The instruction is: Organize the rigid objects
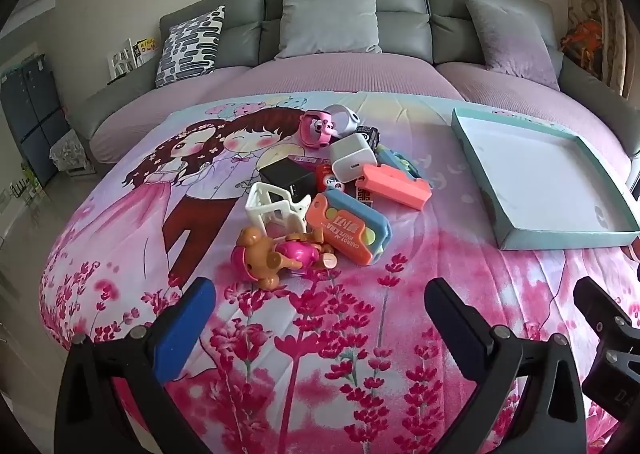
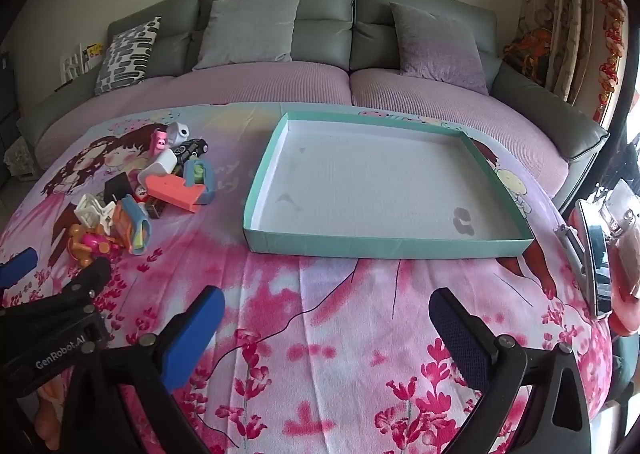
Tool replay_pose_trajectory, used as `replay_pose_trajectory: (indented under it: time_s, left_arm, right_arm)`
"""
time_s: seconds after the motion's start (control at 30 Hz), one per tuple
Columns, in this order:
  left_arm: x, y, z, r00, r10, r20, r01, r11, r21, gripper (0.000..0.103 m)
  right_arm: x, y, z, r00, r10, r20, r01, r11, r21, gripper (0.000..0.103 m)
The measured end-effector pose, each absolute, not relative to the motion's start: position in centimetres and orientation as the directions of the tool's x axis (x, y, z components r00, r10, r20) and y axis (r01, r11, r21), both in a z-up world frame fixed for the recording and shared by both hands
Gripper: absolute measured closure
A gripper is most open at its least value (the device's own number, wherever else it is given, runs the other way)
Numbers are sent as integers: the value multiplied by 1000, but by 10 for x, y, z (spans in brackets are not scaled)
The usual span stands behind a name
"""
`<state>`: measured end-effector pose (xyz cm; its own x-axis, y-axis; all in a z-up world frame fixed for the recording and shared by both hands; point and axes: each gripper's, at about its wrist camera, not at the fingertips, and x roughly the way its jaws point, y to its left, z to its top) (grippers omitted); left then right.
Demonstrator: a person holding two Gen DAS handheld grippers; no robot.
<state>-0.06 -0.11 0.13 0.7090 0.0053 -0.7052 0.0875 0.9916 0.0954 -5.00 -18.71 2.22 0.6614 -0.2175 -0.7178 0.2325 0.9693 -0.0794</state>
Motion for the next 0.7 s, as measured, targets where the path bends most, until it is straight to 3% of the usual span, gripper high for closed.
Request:
replay_pose_trajectory:
  time_s: [0.7]
  left_arm:
    - [-8, -4, 10, 728, -36, -685, 112, 991, 67, 0]
  right_arm:
    - [-49, -186, 21, 658, -214, -722, 234, 969, -74, 0]
